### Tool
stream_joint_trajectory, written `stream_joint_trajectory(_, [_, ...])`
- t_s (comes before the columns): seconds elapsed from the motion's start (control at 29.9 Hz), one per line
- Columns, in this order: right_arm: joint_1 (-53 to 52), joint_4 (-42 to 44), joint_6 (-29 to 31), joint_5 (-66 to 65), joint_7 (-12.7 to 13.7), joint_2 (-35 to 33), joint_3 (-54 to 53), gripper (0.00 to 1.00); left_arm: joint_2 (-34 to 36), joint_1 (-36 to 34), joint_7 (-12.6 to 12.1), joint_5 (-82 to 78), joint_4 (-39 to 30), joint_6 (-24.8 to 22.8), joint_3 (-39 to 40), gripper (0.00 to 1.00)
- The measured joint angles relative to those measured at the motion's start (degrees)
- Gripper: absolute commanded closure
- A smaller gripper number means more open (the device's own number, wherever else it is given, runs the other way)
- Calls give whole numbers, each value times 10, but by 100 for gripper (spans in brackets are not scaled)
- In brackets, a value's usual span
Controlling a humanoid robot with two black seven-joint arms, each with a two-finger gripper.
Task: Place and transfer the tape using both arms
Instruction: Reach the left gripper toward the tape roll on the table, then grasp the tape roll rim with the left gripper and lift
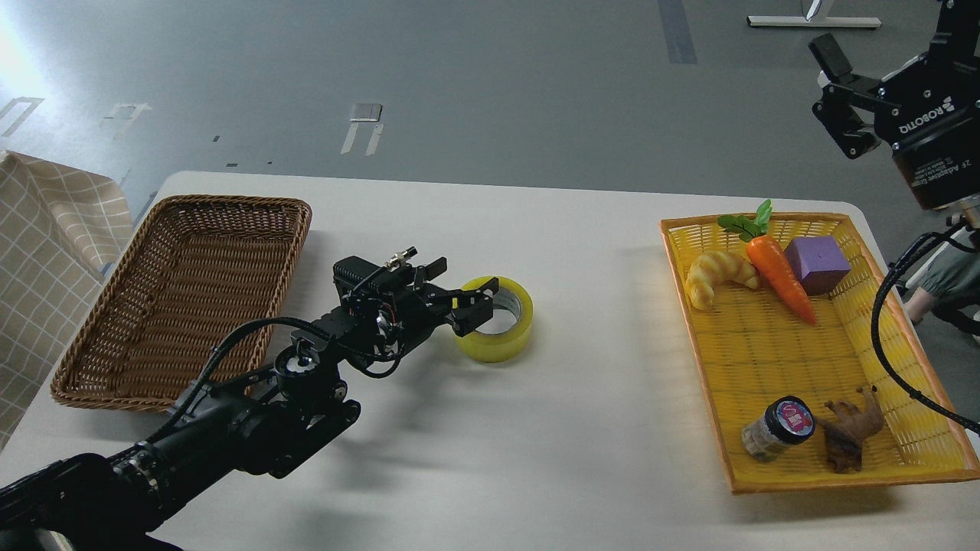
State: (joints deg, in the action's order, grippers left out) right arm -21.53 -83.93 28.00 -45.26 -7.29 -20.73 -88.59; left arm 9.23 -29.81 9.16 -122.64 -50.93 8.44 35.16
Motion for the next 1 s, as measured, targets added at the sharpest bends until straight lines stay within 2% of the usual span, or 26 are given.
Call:
stream_joint_trajectory(0.7, [26,-1,0,-1,0,-13,0,0,-10,-4,3,4,32,-23,-1,4])
stream_joint_trajectory(1.0, [33,-2,0,-1,0,-21,0,0,-10,-9,5,4,34,-27,-5,10])
